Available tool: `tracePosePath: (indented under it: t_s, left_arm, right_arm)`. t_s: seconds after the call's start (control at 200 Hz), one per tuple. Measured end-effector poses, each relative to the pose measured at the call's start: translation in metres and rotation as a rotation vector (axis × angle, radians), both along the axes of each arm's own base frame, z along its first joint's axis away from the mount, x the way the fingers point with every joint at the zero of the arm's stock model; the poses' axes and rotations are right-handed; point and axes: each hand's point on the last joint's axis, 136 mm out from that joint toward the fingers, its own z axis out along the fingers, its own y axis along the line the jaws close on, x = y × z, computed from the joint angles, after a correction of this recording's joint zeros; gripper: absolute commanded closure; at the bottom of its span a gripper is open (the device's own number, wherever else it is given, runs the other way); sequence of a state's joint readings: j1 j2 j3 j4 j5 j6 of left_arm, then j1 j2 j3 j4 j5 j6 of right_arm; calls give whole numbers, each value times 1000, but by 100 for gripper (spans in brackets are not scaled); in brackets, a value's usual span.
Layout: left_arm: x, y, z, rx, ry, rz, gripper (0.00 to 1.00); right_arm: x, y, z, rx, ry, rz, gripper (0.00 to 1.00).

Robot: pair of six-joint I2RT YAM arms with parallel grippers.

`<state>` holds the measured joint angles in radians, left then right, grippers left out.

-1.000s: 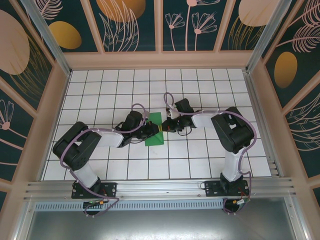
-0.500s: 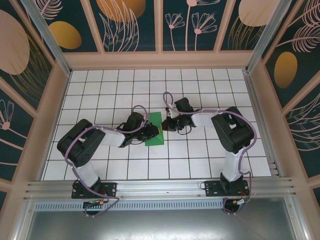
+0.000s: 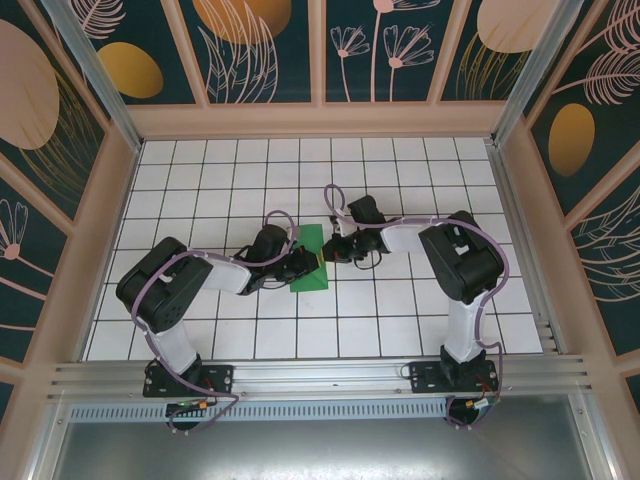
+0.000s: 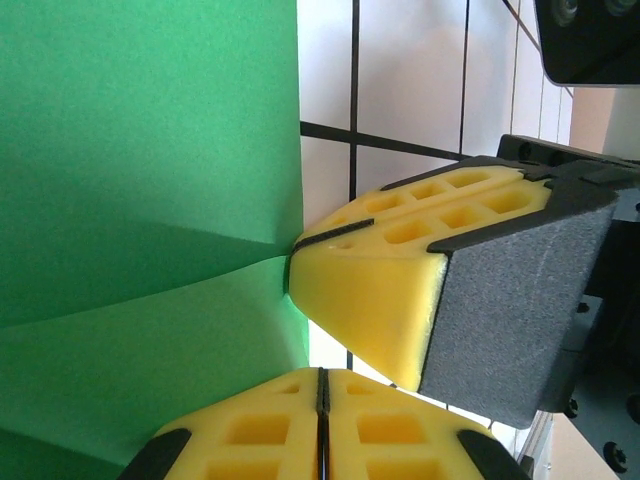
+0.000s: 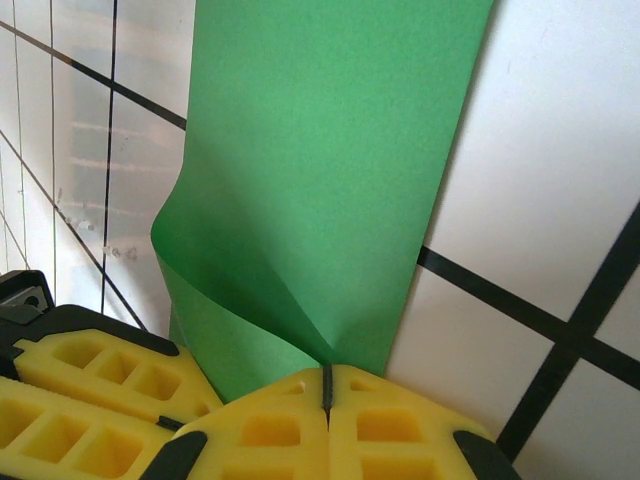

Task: Fold a paper plane with a square sheet of paper (pick it up from the middle)
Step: Fold the triangle a second time at the center of the table.

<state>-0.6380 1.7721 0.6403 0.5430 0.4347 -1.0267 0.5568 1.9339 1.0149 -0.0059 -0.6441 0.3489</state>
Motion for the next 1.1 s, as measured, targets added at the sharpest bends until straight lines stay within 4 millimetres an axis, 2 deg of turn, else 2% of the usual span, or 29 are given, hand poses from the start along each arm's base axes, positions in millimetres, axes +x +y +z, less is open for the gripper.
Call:
tracePosePath:
  t_s: [1.096]
  left_arm:
    - [2, -4, 2, -23, -3, 0, 90]
  right_arm:
    - [3, -2, 0, -14, -16, -10, 100]
